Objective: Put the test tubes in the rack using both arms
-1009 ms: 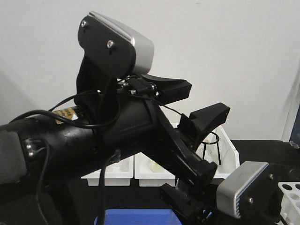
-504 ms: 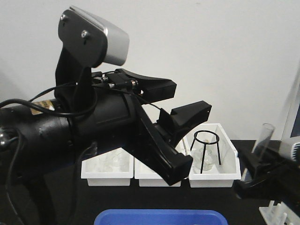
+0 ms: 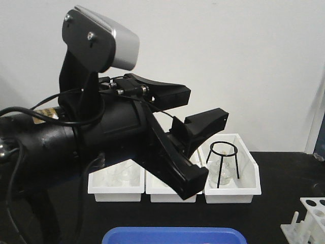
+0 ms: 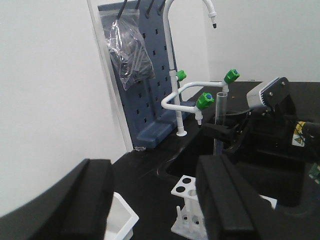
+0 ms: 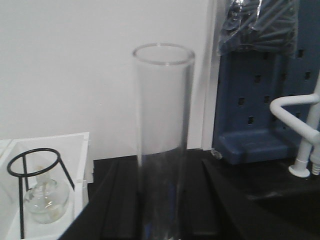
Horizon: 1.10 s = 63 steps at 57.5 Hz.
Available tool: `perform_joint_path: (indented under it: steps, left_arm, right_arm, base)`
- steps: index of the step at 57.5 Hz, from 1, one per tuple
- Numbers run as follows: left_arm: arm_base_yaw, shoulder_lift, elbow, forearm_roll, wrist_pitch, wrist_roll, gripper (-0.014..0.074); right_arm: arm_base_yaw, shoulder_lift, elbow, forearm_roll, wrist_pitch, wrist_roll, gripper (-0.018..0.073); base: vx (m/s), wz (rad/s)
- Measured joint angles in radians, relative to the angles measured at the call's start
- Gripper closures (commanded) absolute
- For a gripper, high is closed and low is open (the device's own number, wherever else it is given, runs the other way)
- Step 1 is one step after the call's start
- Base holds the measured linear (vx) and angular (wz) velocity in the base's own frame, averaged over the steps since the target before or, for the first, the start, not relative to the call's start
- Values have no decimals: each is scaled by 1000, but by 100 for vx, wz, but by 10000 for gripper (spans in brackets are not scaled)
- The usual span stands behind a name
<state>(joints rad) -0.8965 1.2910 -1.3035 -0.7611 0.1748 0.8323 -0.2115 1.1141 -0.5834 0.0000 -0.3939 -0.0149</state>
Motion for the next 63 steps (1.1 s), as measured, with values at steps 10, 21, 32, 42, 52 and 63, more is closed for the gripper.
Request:
perform_joint_path:
  steps: [10, 21, 32, 42, 52, 63]
  left_arm:
    - [0, 0, 0, 24, 1, 0, 126]
    - [0, 0, 0, 28, 2, 0, 126]
    - [0, 2, 0, 28, 9, 0, 126]
    - [0, 9, 0, 28, 24, 0, 126]
    - [0, 11, 0, 28, 29, 0, 126]
    - [0, 11, 0, 28, 31, 0, 130]
  right_arm:
    - [-39, 1, 41, -51, -68, -1, 566]
    - [-53, 54, 163, -60, -262, 15, 566]
    - [-53, 127, 205, -64, -396, 26, 566]
    - [-53, 207, 205, -64, -469, 29, 566]
    - [-53, 289, 205, -64, -535, 29, 566]
    - [-53, 359, 205, -70, -589, 69, 566]
  base:
    - [0, 0]
    - [0, 0]
    - [0, 0]
    - [0, 0]
    - [0, 0]
    - [0, 0]
